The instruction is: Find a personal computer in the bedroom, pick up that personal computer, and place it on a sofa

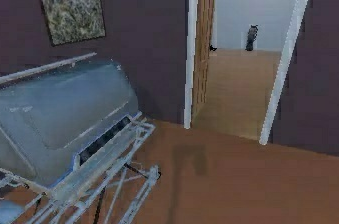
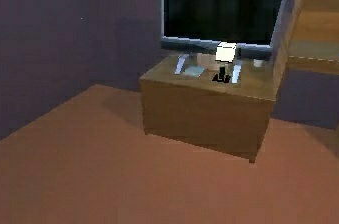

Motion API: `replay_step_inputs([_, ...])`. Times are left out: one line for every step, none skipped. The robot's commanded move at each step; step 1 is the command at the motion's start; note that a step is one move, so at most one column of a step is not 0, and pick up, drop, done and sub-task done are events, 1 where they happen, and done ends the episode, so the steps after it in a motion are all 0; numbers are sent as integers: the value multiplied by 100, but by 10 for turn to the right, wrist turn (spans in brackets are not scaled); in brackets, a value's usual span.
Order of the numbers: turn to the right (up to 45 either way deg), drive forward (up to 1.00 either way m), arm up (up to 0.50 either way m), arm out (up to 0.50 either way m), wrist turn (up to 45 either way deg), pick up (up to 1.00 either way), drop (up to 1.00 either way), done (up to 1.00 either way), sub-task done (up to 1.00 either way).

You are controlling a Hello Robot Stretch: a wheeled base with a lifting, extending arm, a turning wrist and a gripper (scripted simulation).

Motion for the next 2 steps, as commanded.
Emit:
replay_step_inputs([180, 0, 0, 0, 0, 0, 0, 0, 0])
replay_step_inputs([0, 100, 0, 0, 0, 0, 0, 0, 0])
